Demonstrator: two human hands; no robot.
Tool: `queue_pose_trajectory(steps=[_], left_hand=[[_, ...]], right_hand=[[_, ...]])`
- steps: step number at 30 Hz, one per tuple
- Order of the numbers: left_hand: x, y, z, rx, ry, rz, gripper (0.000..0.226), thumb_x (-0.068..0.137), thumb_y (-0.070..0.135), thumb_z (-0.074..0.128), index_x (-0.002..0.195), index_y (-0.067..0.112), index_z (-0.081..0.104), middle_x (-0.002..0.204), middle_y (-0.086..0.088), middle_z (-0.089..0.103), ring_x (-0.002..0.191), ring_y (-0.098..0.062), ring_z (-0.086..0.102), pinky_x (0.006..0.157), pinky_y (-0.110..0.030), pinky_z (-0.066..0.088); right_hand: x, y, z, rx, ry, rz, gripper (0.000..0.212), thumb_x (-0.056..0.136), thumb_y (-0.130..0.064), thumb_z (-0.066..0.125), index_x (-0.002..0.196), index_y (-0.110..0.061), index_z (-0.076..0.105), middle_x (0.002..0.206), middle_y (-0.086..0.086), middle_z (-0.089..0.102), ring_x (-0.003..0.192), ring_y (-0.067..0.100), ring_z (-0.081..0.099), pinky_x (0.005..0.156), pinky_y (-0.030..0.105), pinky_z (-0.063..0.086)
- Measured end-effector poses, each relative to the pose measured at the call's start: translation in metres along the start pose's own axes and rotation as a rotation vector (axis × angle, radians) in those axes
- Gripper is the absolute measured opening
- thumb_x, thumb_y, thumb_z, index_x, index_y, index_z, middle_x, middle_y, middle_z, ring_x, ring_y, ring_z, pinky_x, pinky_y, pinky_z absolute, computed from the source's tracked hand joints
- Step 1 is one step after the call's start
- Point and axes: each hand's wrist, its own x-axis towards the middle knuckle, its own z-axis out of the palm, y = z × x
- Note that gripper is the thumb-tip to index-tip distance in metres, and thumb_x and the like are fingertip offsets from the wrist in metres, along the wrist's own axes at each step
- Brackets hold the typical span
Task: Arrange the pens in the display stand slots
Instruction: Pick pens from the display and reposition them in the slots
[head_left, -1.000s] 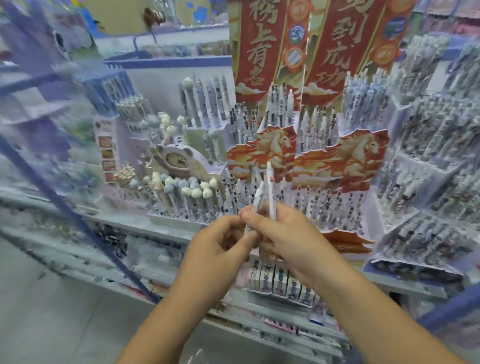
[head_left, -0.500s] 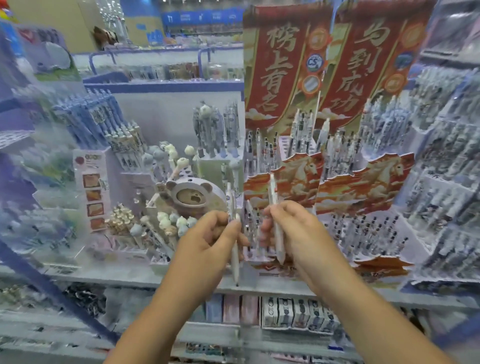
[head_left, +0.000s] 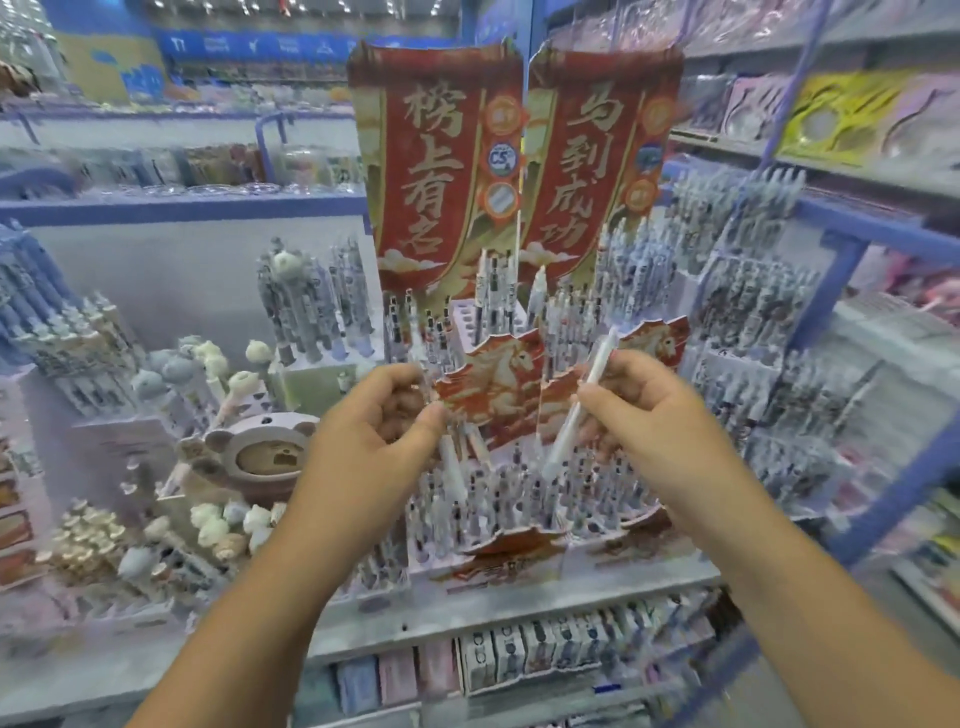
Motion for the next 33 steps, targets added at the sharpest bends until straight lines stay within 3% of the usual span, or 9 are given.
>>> queue_pose_trajectory(steps=[4,6,9,11,16,22,29,33], left_hand=[[0.018,0.02,0.011,0.004,-0.005,0.041,0.014,0.095,0.023,0.069,0.105,0.03,0.062,0.09,0.004,0.074,0.071,-0.013,0.075,0.066,-0.028,0.062],[0.03,0.03,0.014,0.006,0.011,0.082,0.011,0.096,0.024,0.068,0.1,0.032,0.062,0.088,0.002,0.074,0.072,-0.014,0.075,0.07,-0.034,0.063],[0.048,0.041,0.022,0.052,0.03,0.103,0.01,0.098,0.022,0.066,0.098,0.031,0.06,0.088,0.001,0.073,0.065,-0.006,0.072,0.063,-0.022,0.061],[0.058,0.046,0.029,0.06,0.044,0.11,0.012,0.097,0.021,0.067,0.095,0.031,0.06,0.092,-0.003,0.072,0.066,-0.012,0.074,0.066,-0.031,0.064],[0.078,0.059,0.032,0.03,0.09,0.119,0.006,0.098,0.018,0.066,0.1,0.024,0.063,0.092,-0.005,0.072,0.069,-0.02,0.075,0.066,-0.035,0.065],[0.108,0.077,0.023,0.088,0.185,0.173,0.009,0.098,0.018,0.065,0.102,0.025,0.063,0.09,-0.002,0.072,0.069,-0.019,0.075,0.066,-0.034,0.065],[0.152,0.08,0.024,0.173,0.192,0.186,0.009,0.098,0.015,0.064,0.103,0.022,0.064,0.088,-0.001,0.072,0.069,-0.015,0.074,0.075,-0.041,0.065],[0.166,0.07,0.027,0.173,0.184,0.142,0.01,0.097,0.016,0.065,0.101,0.025,0.065,0.093,-0.001,0.074,0.073,-0.019,0.075,0.078,-0.043,0.065]], right_hand=[[0.018,-0.013,-0.018,-0.027,0.004,-0.045,0.009,0.101,-0.018,0.062,0.102,-0.014,0.07,0.084,0.015,0.075,0.075,0.033,0.073,0.059,0.032,0.061],[0.03,-0.021,-0.023,-0.06,0.024,-0.094,0.01,0.101,-0.022,0.062,0.103,-0.017,0.07,0.081,0.011,0.076,0.073,0.03,0.074,0.061,0.03,0.062],[0.049,-0.03,-0.026,-0.14,0.041,-0.149,0.011,0.1,-0.027,0.063,0.105,-0.02,0.071,0.078,0.005,0.077,0.068,0.019,0.074,0.052,0.016,0.052],[0.063,-0.033,-0.026,-0.167,0.026,-0.178,0.01,0.1,-0.023,0.063,0.105,-0.017,0.071,0.079,0.005,0.076,0.07,0.02,0.075,0.054,0.015,0.053],[0.086,-0.043,-0.031,-0.173,0.02,-0.275,0.011,0.101,-0.016,0.062,0.11,-0.013,0.066,0.095,0.014,0.072,0.076,0.025,0.073,0.067,0.029,0.063],[0.118,-0.055,-0.038,-0.278,0.002,-0.345,0.007,0.1,-0.018,0.062,0.1,-0.013,0.067,0.083,0.007,0.075,0.07,0.017,0.075,0.074,0.047,0.064],[0.153,-0.066,-0.026,-0.322,-0.047,-0.366,0.008,0.1,-0.016,0.062,0.092,-0.015,0.065,0.077,0.006,0.076,0.069,0.022,0.076,0.07,0.049,0.064],[0.163,-0.068,-0.021,-0.391,-0.067,-0.397,0.002,0.099,-0.016,0.063,0.101,-0.017,0.061,0.077,0.003,0.075,0.066,0.018,0.074,0.071,0.045,0.063]])
